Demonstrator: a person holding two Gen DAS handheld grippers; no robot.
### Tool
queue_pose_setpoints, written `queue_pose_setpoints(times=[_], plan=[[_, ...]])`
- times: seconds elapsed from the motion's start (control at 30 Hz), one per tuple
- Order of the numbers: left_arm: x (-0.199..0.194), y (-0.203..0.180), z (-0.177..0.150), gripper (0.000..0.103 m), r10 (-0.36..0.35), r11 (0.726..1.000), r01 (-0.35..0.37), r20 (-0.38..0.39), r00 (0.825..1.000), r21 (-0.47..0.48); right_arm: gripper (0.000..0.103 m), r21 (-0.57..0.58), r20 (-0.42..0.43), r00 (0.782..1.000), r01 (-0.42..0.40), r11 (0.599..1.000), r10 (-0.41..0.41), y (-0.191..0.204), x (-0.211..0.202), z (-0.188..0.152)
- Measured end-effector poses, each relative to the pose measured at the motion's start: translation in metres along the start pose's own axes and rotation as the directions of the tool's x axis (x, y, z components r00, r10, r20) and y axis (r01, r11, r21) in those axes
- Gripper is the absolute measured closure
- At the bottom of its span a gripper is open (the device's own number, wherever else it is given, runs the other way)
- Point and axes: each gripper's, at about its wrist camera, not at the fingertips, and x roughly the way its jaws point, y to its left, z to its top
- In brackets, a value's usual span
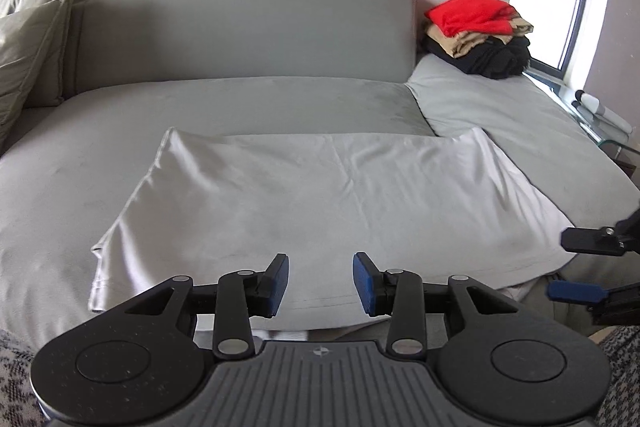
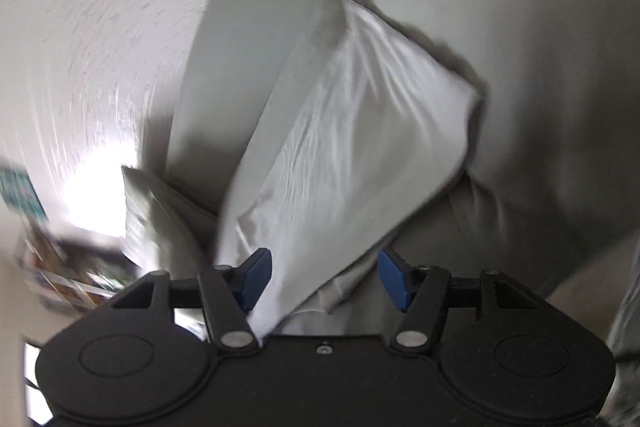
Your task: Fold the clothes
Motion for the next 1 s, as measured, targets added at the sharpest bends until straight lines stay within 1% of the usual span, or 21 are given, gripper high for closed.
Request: queue_pose_setpoints(times=[0.1,0.13,0.2,0.23,0.3,0.37,0.43,0.5,0.57,0.7,0.77,0.8,0.83,0.87,0.9,0.93,0.97,1.0], plan=[[0.005,-0.005,-0.001,0.066,-0.007,1.0,0.007,-0.015,1.0,0.015,0.052,0.068,-0.023,1.0,0.023,0.997,-0.022,-0.007,0.012,-0.001],[0.006,-0.005,-0.002,0.066,-0.006,1.0,0.006,-0.02,1.0,0.02,0.057,0.091,-0.021,0.999,0.029,0.995,-0.027,-0.009,0.015,-0.002],[0.008,-0.005,-0.002,0.066,-0.006,1.0,0.006,-0.027,1.0,0.019,0.059,0.136,-0.002,1.0,0.029,0.99,-0.029,-0.013,0.019,-0.004],[0.009,-0.005,-0.002,0.066,-0.006,1.0,0.006,-0.03,1.0,0.014,0.059,0.154,0.012,1.0,0.024,0.988,-0.026,-0.015,0.021,-0.005],[0.01,-0.003,-0.002,0.066,-0.009,1.0,0.009,-0.036,0.999,0.0,0.059,0.168,0.073,0.997,0.01,0.986,-0.022,-0.015,0.022,-0.007],[0.012,-0.001,-0.001,0.066,-0.012,1.0,0.011,-0.042,0.999,-0.017,0.06,0.164,0.133,0.991,-0.003,0.986,-0.019,-0.015,0.026,-0.006],[0.012,0.001,-0.001,0.066,-0.011,1.0,0.01,-0.047,0.999,-0.029,0.06,0.189,0.179,0.984,-0.029,0.982,-0.006,-0.018,0.03,-0.004],[0.012,0.004,-0.001,0.066,-0.011,0.999,0.01,-0.046,0.999,-0.037,0.06,0.216,0.243,0.97,-0.051,0.975,-0.003,-0.023,0.033,-0.005],[0.012,0.008,-0.001,0.066,-0.015,0.998,0.013,-0.049,0.999,-0.055,0.059,0.235,0.309,0.951,-0.065,0.97,-0.011,-0.027,0.036,-0.005],[0.014,0.028,0.003,0.066,-0.009,0.992,0.001,-0.065,0.998,-0.123,0.059,0.245,0.419,0.906,-0.052,0.968,-0.058,-0.036,0.043,0.004],[0.015,0.045,0.01,0.066,0.015,0.989,-0.027,-0.088,0.996,-0.143,0.059,0.25,0.413,0.908,-0.037,0.967,-0.072,-0.038,0.041,0.007],[0.015,0.055,0.015,0.066,0.035,0.989,-0.051,-0.108,0.994,-0.14,0.06,0.255,0.405,0.911,-0.031,0.966,-0.078,-0.039,0.04,0.009],[0.017,0.065,0.019,0.067,0.072,0.988,-0.09,-0.141,0.987,-0.126,0.064,0.26,0.398,0.914,-0.025,0.965,-0.083,-0.039,0.038,0.011],[0.02,0.075,0.022,0.07,0.118,0.985,-0.138,-0.18,0.977,-0.104,0.068,0.263,0.393,0.915,-0.018,0.965,-0.09,-0.04,0.036,0.011],[0.023,0.085,0.025,0.078,0.163,0.98,-0.184,-0.218,0.962,-0.08,0.069,0.265,0.391,0.915,-0.01,0.964,-0.098,-0.04,0.032,0.01],[0.027,0.095,0.026,0.082,0.171,0.978,-0.196,-0.252,0.952,-0.078,0.071,0.267,0.389,0.915,-0.002,0.964,-0.106,-0.04,0.029,0.008],[0.031,0.106,0.027,0.078,0.158,0.978,-0.19,-0.285,0.945,-0.088,0.076,0.271,0.388,0.914,0.007,0.963,-0.116,-0.041,0.027,0.008],[0.032,0.111,0.028,0.071,0.16,0.978,-0.192,-0.307,0.938,-0.078,0.078,0.276,0.389,0.912,0.016,0.961,-0.127,-0.042,0.028,0.008]])
